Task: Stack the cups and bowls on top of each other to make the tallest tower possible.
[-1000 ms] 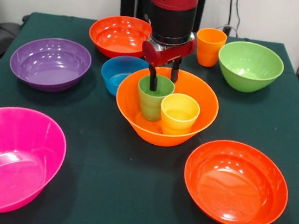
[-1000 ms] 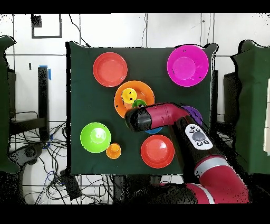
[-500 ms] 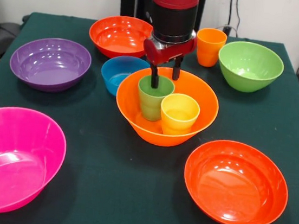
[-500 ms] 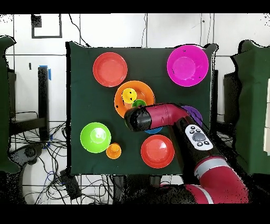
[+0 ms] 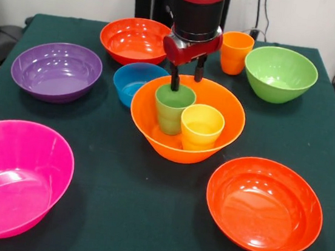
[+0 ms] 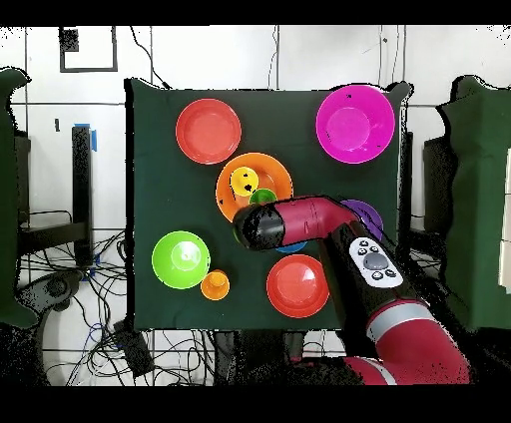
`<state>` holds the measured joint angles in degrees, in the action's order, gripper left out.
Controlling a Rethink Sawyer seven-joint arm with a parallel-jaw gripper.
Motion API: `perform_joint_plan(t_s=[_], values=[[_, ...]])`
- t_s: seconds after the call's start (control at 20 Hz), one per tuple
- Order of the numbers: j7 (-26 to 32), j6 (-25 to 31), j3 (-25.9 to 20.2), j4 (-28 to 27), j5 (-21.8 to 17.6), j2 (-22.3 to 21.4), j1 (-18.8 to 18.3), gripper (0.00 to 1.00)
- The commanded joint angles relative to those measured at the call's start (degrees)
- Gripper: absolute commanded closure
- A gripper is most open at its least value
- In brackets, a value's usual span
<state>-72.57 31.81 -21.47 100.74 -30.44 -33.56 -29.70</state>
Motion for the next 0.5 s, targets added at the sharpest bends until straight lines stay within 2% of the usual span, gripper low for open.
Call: perform_joint_plan(t_s=[0.05, 0.5], values=[[-4.4, 5.5, 0.0, 2.9, 1.2, -1.6, 2.7, 0.00], [-7.0, 4.5, 1.7, 4.8, 1.3, -3.6, 4.4, 0.00]])
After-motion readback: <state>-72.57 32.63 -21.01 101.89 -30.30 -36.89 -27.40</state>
